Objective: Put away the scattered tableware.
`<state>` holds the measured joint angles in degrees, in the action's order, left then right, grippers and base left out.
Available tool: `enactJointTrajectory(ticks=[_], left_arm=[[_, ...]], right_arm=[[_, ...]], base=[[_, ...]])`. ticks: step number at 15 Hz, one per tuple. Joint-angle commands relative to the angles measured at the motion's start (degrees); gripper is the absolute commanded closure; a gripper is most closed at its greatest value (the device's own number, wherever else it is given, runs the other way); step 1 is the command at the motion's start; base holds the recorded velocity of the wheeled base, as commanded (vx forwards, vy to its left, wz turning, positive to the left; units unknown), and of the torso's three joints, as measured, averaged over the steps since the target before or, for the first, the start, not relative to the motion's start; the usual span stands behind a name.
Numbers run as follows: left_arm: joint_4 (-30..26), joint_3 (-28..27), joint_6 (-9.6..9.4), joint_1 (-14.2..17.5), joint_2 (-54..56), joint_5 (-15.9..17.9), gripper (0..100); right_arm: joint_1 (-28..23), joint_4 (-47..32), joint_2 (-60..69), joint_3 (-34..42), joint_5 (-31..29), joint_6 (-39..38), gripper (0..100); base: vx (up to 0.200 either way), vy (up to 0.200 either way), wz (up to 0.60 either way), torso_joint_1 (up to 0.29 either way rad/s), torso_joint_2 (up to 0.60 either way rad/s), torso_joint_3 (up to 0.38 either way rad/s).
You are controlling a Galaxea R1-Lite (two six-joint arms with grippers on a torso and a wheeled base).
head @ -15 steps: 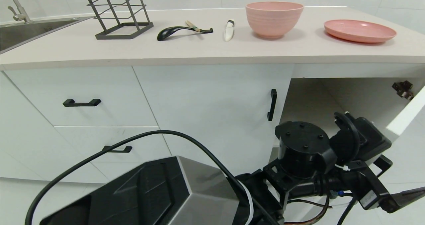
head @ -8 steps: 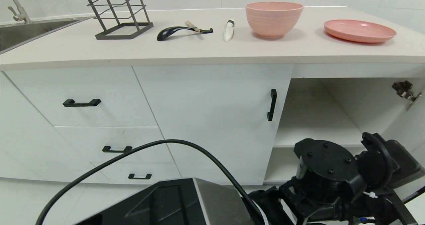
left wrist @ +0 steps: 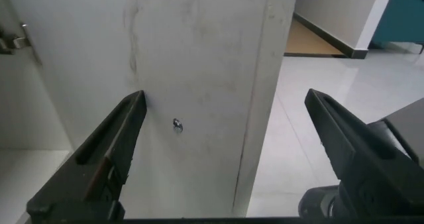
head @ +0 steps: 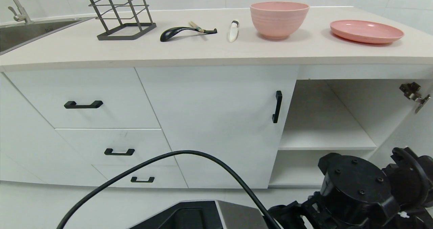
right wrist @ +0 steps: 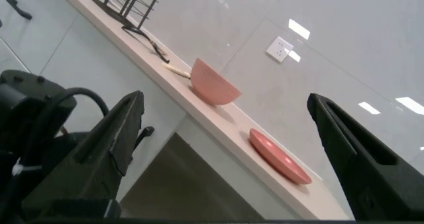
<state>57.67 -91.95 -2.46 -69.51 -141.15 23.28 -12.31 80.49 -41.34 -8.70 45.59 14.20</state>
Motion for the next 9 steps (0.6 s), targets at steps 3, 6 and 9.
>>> enactJointTrajectory(ticks=[3,6,9], left_arm=[[0.1,-3.2,0.00,-2.0,-3.0,-0.1,0],[0.1,-8.1,0.09,-3.3,-6.3,0.2,0],[0.2,-11.7,0.27,-4.7,-8.7,1.2,0]], right_arm=[[0.0,0.1,0.3,-0.4,0.0,0.0,0],[-0.2,0.0,1.0,-1.2,0.0,0.0,0],[-1.1,0.0,1.6,-1.5,0.2,0.0,0]], base=[[0.000,0.000,0.00,0.000,0.00,0.000],[0.000,0.000,0.00,0.000,0.00,0.000],[0.000,0.000,0.00,0.000,0.00,0.000]])
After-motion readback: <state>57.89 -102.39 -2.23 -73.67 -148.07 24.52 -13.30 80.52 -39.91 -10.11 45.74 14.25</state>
